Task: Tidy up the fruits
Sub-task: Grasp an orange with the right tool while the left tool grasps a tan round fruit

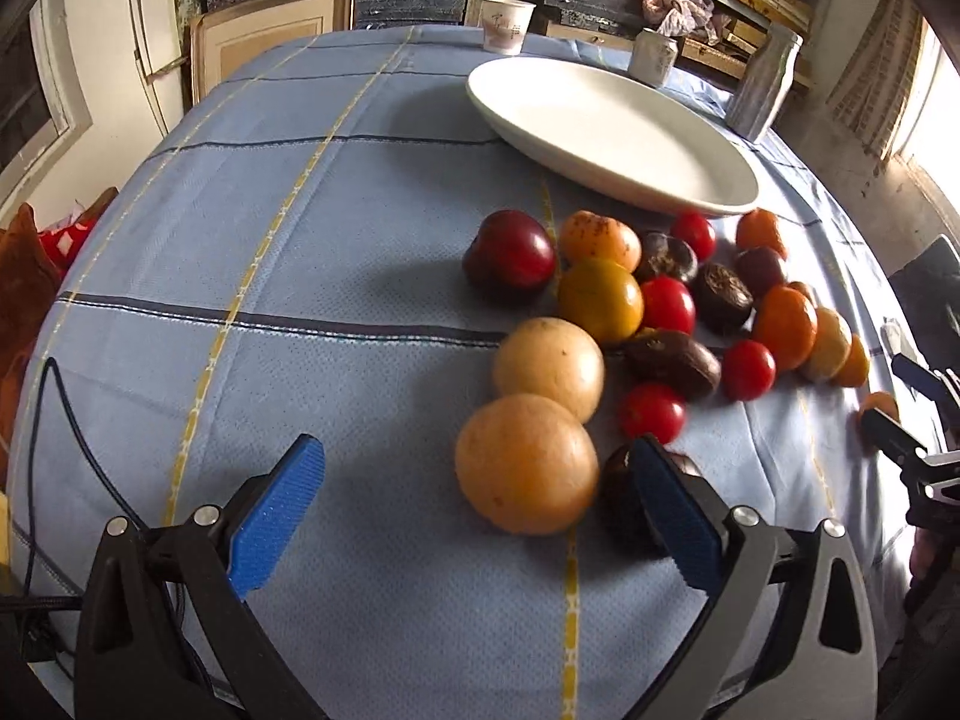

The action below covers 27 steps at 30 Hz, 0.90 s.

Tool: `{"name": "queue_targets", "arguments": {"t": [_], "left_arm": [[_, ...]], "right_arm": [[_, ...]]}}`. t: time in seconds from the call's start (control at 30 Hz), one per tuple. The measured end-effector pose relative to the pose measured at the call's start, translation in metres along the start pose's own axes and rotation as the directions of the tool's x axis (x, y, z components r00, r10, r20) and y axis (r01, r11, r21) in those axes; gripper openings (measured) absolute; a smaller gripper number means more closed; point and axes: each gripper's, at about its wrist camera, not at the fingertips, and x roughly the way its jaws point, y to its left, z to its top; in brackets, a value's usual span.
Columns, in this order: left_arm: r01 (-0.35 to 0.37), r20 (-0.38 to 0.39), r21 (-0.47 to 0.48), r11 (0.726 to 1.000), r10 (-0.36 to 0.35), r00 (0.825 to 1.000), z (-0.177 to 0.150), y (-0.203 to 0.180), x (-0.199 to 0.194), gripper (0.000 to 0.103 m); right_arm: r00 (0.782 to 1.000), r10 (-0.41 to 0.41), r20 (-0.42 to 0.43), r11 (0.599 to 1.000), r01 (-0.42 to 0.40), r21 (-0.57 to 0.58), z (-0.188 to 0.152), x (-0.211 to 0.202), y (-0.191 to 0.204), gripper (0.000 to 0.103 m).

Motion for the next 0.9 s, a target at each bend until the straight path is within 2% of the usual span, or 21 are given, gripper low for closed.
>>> {"name": "queue_targets", "arguments": {"t": [0.07,0.17,0.27,0.33,0.4,0.43,0.67,0.73,0.83,0.87,0.9], "left_arm": [[0.037,0.002,-0.008,0.999,-0.037,0.999,0.001,0.004,0.005,0.099],[0.123,-0.003,-0.041,0.991,-0.124,0.992,0.002,0.012,0.009,0.099],[0.114,0.008,0.009,0.993,-0.115,0.993,-0.002,0.008,0.005,0.099],[0.102,0.019,0.071,0.992,-0.104,0.994,-0.005,0.002,0.000,0.099],[0.084,0.031,0.124,0.989,-0.088,0.996,-0.007,0.000,-0.005,0.099],[0.080,0.032,0.132,0.988,-0.085,0.996,-0.007,0.000,-0.005,0.099],[0.087,0.038,0.089,0.992,-0.090,0.995,-0.003,0.010,0.002,0.099],[0.114,0.045,0.115,0.987,-0.120,0.992,-0.004,0.003,0.001,0.099],[0.078,0.059,0.177,0.981,-0.090,0.994,-0.004,-0.011,-0.003,0.097],[0.086,0.053,0.185,0.979,-0.097,0.994,-0.004,-0.013,-0.004,0.085],[0.124,0.036,0.183,0.975,-0.133,0.990,-0.002,-0.015,-0.004,0.069]], "right_arm": [[1.000,0.014,-0.002,1.000,-0.014,0.011,0.004,0.004,-0.005,0.088],[1.000,0.026,-0.012,0.999,-0.026,0.022,0.010,0.011,-0.011,0.084],[1.000,0.027,-0.009,0.999,-0.027,0.018,0.011,0.014,-0.011,0.076],[0.999,0.033,-0.008,0.999,-0.033,0.016,0.011,0.015,-0.011,0.065],[0.999,0.047,-0.017,0.999,-0.047,0.020,0.011,0.018,-0.013,0.049],[0.998,0.061,-0.024,0.998,-0.060,0.032,0.010,0.021,-0.014,0.047],[0.996,0.088,-0.023,0.993,-0.086,0.078,0.010,0.025,-0.023,0.045],[0.995,0.094,-0.025,0.993,-0.092,0.079,0.009,0.026,-0.022,0.046],[0.995,0.098,-0.025,0.992,-0.095,0.082,0.010,0.027,-0.023,0.045],[0.995,0.099,-0.025,0.992,-0.096,0.083,0.009,0.027,-0.023,0.045],[0.995,0.101,-0.025,0.992,-0.098,0.085,0.009,0.027,-0.023,0.045]]}}
